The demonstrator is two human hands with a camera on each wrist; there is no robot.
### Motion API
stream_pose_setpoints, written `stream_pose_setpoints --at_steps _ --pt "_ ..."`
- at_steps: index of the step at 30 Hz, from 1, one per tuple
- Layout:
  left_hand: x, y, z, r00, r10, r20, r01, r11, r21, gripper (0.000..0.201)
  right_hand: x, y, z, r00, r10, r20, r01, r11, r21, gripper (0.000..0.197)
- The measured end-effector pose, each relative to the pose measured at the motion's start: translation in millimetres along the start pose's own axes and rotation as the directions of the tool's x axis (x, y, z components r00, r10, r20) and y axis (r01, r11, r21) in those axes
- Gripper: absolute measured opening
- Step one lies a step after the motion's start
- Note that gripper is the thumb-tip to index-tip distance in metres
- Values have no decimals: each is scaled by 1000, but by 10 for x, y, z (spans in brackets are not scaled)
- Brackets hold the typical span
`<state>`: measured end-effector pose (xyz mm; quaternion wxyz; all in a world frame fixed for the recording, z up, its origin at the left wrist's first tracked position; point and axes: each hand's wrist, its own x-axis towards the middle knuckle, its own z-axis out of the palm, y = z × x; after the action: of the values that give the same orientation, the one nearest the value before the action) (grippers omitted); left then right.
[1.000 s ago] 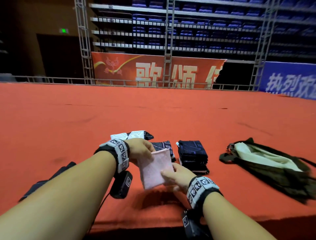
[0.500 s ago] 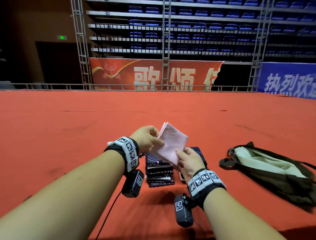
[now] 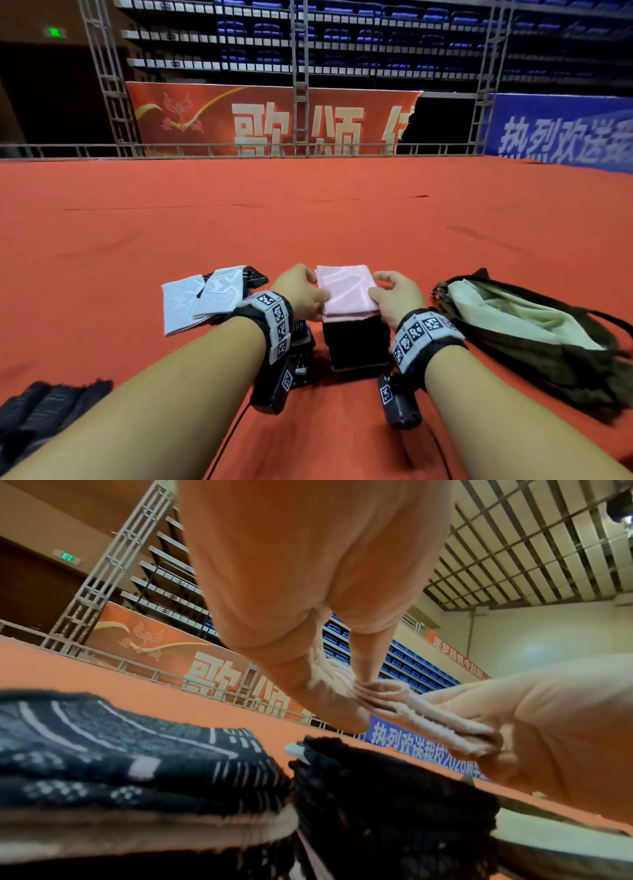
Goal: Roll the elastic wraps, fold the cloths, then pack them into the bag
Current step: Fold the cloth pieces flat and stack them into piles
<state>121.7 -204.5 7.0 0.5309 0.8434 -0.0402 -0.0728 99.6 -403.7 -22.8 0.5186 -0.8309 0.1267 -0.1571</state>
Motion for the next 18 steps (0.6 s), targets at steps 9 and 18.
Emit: stream_pose_setpoints --at_steps 9,18 --pt "277 -164 228 995 95 -34 -63 847 528 43 136 242 124 1000 2 3 -1 932 -362 31" --pt "353 -201 662 929 199 312 -370 511 776 55 355 338 299 966 -79 246 187 871 -454 51"
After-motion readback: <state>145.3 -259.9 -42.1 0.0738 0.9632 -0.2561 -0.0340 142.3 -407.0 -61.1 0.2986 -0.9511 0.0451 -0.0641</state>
